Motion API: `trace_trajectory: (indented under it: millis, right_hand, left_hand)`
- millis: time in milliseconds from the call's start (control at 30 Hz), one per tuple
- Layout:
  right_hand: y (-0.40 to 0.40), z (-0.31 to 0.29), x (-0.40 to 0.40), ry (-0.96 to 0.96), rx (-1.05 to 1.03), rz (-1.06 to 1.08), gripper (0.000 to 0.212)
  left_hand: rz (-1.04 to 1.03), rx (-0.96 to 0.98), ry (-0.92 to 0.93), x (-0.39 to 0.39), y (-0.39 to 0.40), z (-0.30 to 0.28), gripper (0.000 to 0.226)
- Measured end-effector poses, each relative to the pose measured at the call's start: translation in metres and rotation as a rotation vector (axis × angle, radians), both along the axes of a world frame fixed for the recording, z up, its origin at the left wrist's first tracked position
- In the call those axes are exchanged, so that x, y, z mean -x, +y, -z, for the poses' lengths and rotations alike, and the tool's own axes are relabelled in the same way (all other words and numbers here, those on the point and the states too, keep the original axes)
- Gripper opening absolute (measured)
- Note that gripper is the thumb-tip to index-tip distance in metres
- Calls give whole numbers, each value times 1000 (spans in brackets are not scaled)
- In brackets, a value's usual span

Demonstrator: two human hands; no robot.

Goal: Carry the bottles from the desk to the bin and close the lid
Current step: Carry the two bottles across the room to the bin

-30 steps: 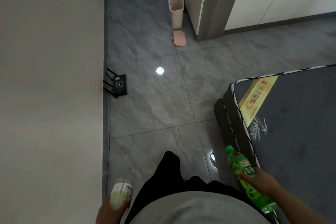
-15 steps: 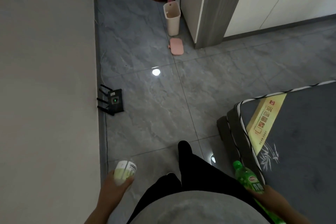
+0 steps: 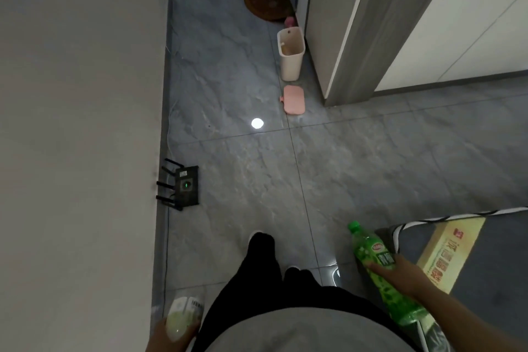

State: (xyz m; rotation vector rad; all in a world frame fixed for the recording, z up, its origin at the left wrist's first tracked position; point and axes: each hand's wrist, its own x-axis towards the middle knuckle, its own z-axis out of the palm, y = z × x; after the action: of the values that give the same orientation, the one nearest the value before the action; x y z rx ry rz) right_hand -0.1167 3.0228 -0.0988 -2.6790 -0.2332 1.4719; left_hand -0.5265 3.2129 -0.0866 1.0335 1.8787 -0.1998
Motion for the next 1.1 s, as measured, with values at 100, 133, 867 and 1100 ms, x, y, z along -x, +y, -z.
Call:
trace_trajectory:
  millis: [100, 133, 867, 1100]
  right_hand:
    - [29, 6, -10, 11, 27, 11, 69]
    - [37, 7, -12, 16, 43, 20, 70]
    - [236, 4, -168, 55, 35, 50, 63]
    - [333, -1, -220, 30, -16, -11, 65]
  left_hand:
    - [47, 25, 79, -28, 44, 3, 73]
    - [67, 16, 84, -37, 59, 1, 79]
    - [143, -68, 35, -207, 288, -4, 70]
    - [57, 13, 80, -224, 326, 0, 68]
